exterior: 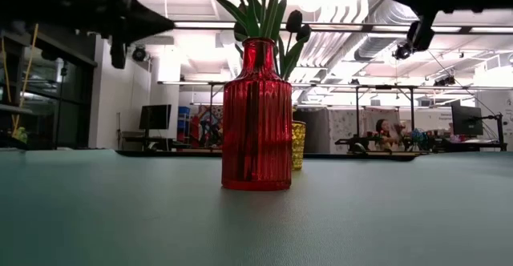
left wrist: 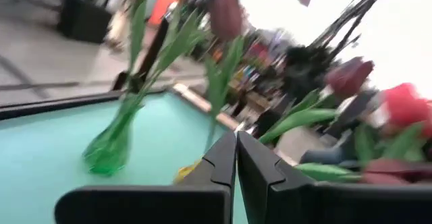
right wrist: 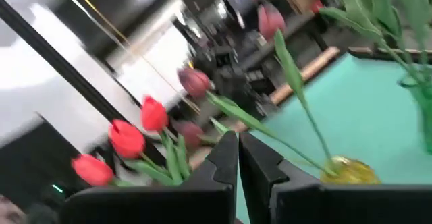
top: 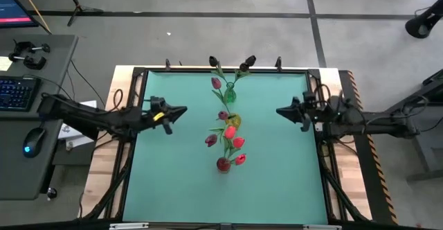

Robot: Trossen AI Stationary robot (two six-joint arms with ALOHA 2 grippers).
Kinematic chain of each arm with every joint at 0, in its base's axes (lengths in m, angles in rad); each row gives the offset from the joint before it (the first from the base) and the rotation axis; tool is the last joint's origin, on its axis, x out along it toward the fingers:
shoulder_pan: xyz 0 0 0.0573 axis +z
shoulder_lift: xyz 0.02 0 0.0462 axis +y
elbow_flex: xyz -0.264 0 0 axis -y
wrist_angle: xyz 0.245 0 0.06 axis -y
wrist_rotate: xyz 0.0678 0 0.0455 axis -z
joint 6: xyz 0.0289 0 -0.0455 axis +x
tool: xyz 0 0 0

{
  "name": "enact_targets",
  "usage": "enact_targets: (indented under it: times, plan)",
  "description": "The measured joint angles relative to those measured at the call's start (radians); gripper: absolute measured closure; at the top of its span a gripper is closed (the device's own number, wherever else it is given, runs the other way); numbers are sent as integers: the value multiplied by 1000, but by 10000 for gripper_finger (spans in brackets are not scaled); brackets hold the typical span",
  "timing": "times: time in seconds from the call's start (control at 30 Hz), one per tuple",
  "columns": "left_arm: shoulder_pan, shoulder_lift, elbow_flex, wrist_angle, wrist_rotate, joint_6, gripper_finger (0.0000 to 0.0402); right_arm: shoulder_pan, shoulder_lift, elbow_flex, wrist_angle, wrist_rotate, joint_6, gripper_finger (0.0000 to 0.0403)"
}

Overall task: Sort flowers into vase by color
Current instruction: Return to Home Position

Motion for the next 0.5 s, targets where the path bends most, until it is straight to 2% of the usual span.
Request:
enact_targets:
  times: [0.1, 0.27, 0.5]
  plan:
    - [-33, -24, -81, 162, -2, -1, 401, 32, -7, -100, 188, 54, 0, 401]
    - [-63, -55, -195, 306, -27, -23, 401, 82, 13, -201, 360, 183, -88, 402]
    - [-68, -72, -208, 185, -2, -24, 401, 115, 13, -273, 437, 124, -149, 403]
